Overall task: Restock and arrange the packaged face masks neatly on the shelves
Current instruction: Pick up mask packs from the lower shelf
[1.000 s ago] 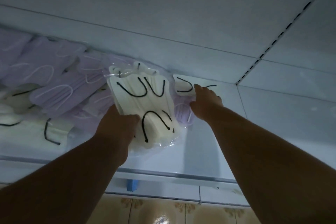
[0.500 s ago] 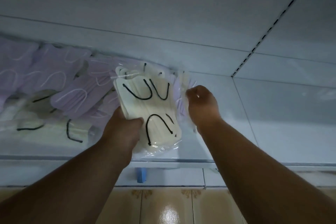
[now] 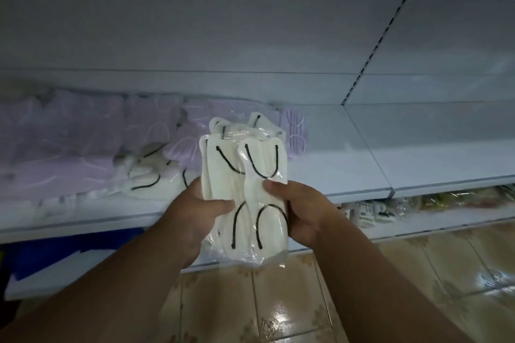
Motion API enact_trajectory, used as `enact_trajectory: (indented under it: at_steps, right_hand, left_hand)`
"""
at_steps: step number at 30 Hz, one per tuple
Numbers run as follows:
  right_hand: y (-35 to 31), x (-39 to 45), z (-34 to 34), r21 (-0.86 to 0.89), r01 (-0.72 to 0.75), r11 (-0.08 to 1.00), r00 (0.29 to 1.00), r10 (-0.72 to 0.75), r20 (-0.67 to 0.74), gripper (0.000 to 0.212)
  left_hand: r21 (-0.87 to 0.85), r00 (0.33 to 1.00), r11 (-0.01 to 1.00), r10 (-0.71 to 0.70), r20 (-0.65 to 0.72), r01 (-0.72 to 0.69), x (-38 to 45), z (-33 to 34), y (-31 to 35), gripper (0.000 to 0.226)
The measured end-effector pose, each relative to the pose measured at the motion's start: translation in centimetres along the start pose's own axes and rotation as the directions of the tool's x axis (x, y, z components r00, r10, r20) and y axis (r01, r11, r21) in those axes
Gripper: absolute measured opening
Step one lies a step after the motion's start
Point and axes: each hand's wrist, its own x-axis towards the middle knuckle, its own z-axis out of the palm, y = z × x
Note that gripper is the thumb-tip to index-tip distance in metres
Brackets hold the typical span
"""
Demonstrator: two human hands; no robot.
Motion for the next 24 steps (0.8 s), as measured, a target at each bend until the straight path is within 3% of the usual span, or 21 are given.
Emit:
enact_trajectory:
  at_steps: [3,7,12,14,19,24]
  right_hand:
    - [2.1,-3.4,1.8,-0.026,0.038,0.999,0.999,-0.037,0.036,0.042]
    - [4.4,-9.3,5.2,-0.067,0.088,0.994,0.996,-0.089,-0.016,0.034]
    - [6.7,-17.8,8.7,-0.061,0.175,0.983,0.984,-0.176,-0.014,0.022]
    - [7.0,-20.6,10.1,-0.070,0.188,0.980,0.982,-0.187,0.029,0.021]
    - [5.8,-26.3,16.5,-0.142,0.257,0.956,0.951,-0.224,0.211,0.025]
    - [2.2,-30.5,25.3,-0.088,0.424,0.901,0.897,-0.405,0.174,0.019]
  left_hand:
    - [0.019,0.999,1.000,0.005,0.036,-0.006,-4.6,-2.1,-0.5,0.049]
    - [0.032,1.000,0.999,0.030,-0.004,-0.030,-12.1,-4.5,-1.0,0.045]
    - [-0.128,0.990,0.992,0.005,-0.139,-0.023,-21.6,-6.6,-1.3,0.014]
    - [-0.214,0.983,0.977,-0.024,-0.182,-0.016,-24.8,-7.5,-1.0,0.015]
    - [-0.152,0.939,0.963,0.169,-0.300,-0.222,-30.9,-10.2,1.9,0.033]
    - [-0.182,0.882,0.906,0.297,-0.365,-0.381,-35.4,-15.4,8.5,0.035]
